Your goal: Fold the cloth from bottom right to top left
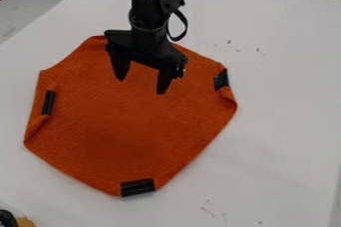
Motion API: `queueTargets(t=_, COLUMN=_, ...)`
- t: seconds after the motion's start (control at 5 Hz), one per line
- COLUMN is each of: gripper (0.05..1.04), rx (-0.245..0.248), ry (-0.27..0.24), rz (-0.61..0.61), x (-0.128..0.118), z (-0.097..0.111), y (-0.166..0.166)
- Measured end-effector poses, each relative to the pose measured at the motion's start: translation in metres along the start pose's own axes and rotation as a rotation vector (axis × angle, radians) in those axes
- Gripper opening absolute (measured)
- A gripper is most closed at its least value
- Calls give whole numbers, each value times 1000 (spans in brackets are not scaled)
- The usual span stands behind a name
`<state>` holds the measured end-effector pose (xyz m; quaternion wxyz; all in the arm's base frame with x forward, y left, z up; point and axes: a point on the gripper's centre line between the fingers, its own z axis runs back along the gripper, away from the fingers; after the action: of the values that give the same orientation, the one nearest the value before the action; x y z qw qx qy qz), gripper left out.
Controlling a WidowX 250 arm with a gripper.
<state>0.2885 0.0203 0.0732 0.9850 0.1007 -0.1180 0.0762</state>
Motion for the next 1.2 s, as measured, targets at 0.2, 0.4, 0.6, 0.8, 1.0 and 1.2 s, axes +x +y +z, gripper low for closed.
queueTargets(t=0.2, gripper=1001, rx=-1, ry=-14, rz=98, x=-29, z=2, y=-17)
queueTargets(t=0.4, gripper=1001, rx=-7, ry=-16, rz=136, x=-52, z=-2, y=-37)
queueTargets(t=0.6, gripper=1001, rx=-6, ry=-24, rz=149, x=-66, z=0, y=-48)
queueTargets(t=0.8, gripper=1001, rx=-44, ry=-1, rz=109, x=-66, z=-2, y=-50)
queueTargets(t=1.0, gripper=1001, rx=-129, ry=37, rz=93, x=-71, z=-6, y=-58)
queueTargets(t=1.2, gripper=1001, rx=-136, ry=50, rz=117, x=-79, z=-12, y=-62)
